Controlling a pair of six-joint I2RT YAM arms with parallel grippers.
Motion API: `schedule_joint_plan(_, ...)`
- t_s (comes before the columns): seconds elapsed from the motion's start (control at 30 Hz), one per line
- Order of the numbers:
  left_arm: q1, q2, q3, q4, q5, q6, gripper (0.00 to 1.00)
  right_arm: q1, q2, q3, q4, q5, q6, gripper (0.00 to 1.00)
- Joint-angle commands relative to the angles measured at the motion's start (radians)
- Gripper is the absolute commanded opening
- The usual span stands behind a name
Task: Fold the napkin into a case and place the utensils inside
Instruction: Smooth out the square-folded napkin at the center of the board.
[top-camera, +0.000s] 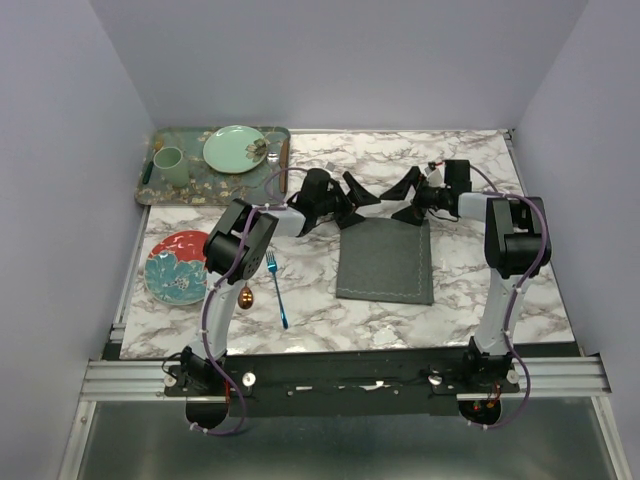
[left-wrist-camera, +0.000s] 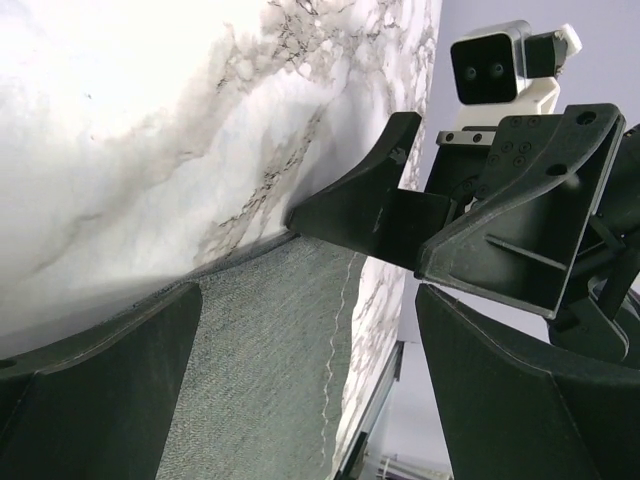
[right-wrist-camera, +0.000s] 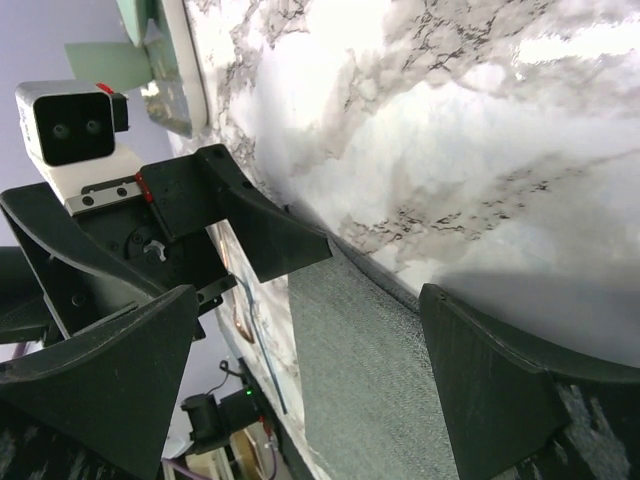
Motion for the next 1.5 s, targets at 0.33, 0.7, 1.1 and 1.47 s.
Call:
schedule_joint_plan(0.33, 0.012, 0.013, -0.090, 0.095, -0.069, -0.086, 0.99, 0.032, -0.220, -0.250, 0.369, -0.003, 0.235, 1.00)
schedule_joint_plan(0.7, 0.012, 0.015, -0.107, 0.097, -0.077, -0.091, 0.99, 0.085, -0.126, -0.324, 0.478, 0.144, 0.346, 1.00)
schedule_joint_plan(1.1, 0.021, 0.009, -0.139, 0.063, -0.099, -0.083, 0.99, 0.079, -0.142, -0.361, 0.366, 0.412, 0.284, 1.00)
schedule_joint_plan(1.47, 0.039, 0.006, -0.156, 0.038, -0.112, -0.065, 0.99, -0.025, -0.156, -0.376, 0.344, 0.390, 0.272, 1.00)
